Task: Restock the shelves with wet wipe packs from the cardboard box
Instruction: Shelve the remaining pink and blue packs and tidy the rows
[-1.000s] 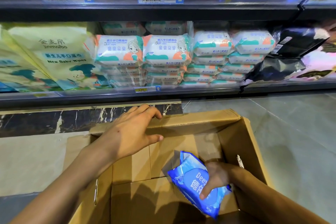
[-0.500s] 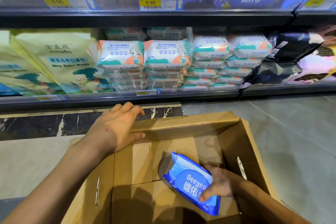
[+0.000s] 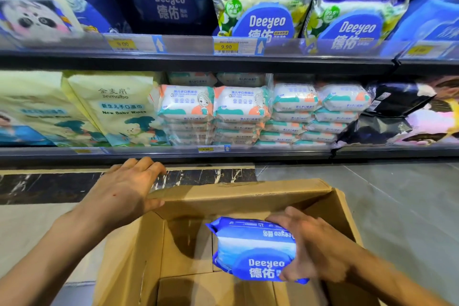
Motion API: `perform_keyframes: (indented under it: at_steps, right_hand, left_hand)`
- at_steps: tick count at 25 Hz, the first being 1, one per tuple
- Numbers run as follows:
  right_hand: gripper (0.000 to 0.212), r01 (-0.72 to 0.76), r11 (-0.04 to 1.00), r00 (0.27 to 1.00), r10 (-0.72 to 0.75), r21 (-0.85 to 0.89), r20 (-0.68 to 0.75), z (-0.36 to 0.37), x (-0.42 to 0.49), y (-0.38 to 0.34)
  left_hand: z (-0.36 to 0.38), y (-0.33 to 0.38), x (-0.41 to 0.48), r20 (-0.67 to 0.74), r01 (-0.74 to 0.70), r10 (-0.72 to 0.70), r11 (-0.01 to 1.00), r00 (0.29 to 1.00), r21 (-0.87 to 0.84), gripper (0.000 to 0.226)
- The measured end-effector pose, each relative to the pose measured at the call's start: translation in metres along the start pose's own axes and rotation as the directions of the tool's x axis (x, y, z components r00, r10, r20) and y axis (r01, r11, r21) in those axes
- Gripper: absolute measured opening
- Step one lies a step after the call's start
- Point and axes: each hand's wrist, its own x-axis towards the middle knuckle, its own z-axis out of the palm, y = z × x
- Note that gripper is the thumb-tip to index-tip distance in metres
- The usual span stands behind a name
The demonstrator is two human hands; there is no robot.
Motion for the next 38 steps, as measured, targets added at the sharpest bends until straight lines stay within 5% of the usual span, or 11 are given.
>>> perform_keyframes:
  at_steps: [9,20,25,28,31,34,38]
  right_hand:
    - [0.093,0.217,0.973,0.894,-0.231,-0.079,-0.384,-0.124,-0.014,-0.074]
    - [0.085,0.391,0.917,0.721,-0.250,0.081,-0.646,-0.202,0.037,-0.137]
    - [0.088,0.420,0.902,0.550,-0.339,-0.099,-0.763,-0.232,0.082,-0.170]
    - [0.087,0.432,0.891,0.484,-0.361,-0.142,-0.797,-0.243,0.103,-0.183]
    - [0.087,0.446,0.882,0.462,-0.370,-0.149,-0.806,-0.247,0.113,-0.188]
    - [0.087,0.469,0.874,0.459,-0.363,-0.126,-0.811,-0.251,0.117,-0.189]
    - [0.087,0.469,0.867,0.433,-0.393,-0.169,-0.811,-0.257,0.120,-0.188]
  left_hand:
    - [-0.039,-0.032,0.004,-0.115,-0.042,0.039,0.999,0.993,-0.019,0.071]
    - [-0.112,-0.090,-0.002,-0.349,-0.050,-0.018,0.982,0.937,-0.184,0.064]
    - [-0.114,-0.097,-0.011,-0.399,-0.115,0.005,0.961,0.917,-0.253,0.060]
    - [-0.126,-0.107,-0.007,-0.484,-0.182,-0.044,0.893,0.874,-0.411,0.063]
    - [-0.155,-0.115,0.011,-0.611,-0.307,-0.206,0.717,0.764,-0.626,0.081]
    - [-0.186,-0.114,0.030,-0.605,-0.423,-0.194,0.553,0.772,-0.718,0.097]
    - [-0.206,-0.105,0.053,-0.609,-0.442,-0.072,0.622,0.790,-0.646,0.089]
